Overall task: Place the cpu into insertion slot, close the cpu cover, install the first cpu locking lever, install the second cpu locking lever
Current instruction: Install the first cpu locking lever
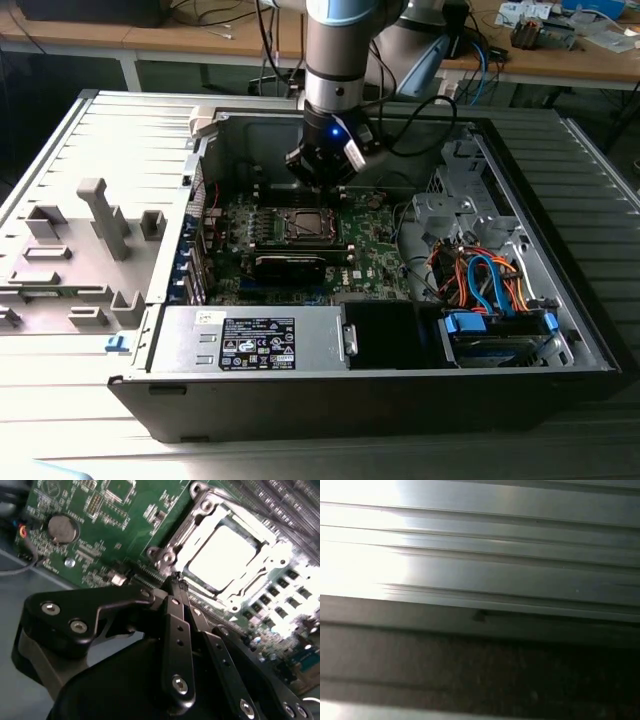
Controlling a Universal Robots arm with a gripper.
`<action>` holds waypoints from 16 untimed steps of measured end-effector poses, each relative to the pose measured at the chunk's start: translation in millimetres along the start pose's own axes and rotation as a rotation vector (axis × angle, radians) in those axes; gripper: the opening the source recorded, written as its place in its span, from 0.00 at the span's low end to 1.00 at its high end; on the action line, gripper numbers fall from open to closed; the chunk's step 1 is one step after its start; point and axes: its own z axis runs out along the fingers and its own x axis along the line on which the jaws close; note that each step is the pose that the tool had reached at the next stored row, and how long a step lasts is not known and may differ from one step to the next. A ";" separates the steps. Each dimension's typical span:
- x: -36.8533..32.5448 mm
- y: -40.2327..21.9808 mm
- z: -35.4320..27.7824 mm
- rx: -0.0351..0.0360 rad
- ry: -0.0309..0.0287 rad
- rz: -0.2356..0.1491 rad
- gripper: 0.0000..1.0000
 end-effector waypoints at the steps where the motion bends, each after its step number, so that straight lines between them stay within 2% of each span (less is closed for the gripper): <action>1: 0.3 -3.0 0.0 0.0002 0.0000 0.000 0.11; 4: 1.1 -12.4 0.2 0.0003 0.0002 0.001 0.11; 6: 1.5 -16.4 0.4 0.0001 0.0001 0.004 0.11; 9: 1.6 -17.8 0.8 0.0002 0.0006 0.023 0.11; 12: 1.7 -17.9 1.3 0.0016 0.0022 0.073 0.11; 16: 1.7 -17.9 1.5 0.0013 0.0023 0.080 0.11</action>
